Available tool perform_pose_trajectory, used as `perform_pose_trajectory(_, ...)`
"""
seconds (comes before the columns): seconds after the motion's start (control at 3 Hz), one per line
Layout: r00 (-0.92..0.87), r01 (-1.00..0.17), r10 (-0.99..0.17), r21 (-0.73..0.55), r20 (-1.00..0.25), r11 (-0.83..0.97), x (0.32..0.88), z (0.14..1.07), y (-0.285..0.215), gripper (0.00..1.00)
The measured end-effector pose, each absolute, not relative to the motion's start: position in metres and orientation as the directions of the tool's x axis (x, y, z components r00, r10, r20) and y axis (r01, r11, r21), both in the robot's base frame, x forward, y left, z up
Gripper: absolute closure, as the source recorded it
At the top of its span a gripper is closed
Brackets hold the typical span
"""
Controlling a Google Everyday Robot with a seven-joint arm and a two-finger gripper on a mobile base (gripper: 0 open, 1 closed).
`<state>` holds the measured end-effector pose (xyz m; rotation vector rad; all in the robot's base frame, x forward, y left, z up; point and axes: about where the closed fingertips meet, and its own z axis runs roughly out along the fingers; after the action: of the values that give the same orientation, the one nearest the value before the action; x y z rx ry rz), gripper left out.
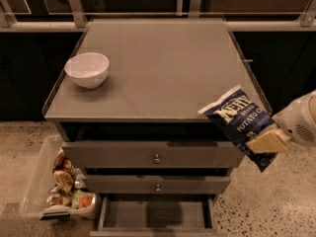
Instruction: Place blue chip bag into bottom drawer
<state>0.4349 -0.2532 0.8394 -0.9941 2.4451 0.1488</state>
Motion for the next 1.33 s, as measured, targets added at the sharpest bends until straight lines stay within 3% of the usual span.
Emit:
perform_pose_trajectory(0.67,-0.725,-0.552,-0.49,-0.017,-0.484,0.834,0.395,0.797,-0.291,1.0)
perform_pose_trajectory(1.33,-0.724,-0.64,-0.482,0.22,-0.493,0.737,0.416,0.721,-0.251,1.0)
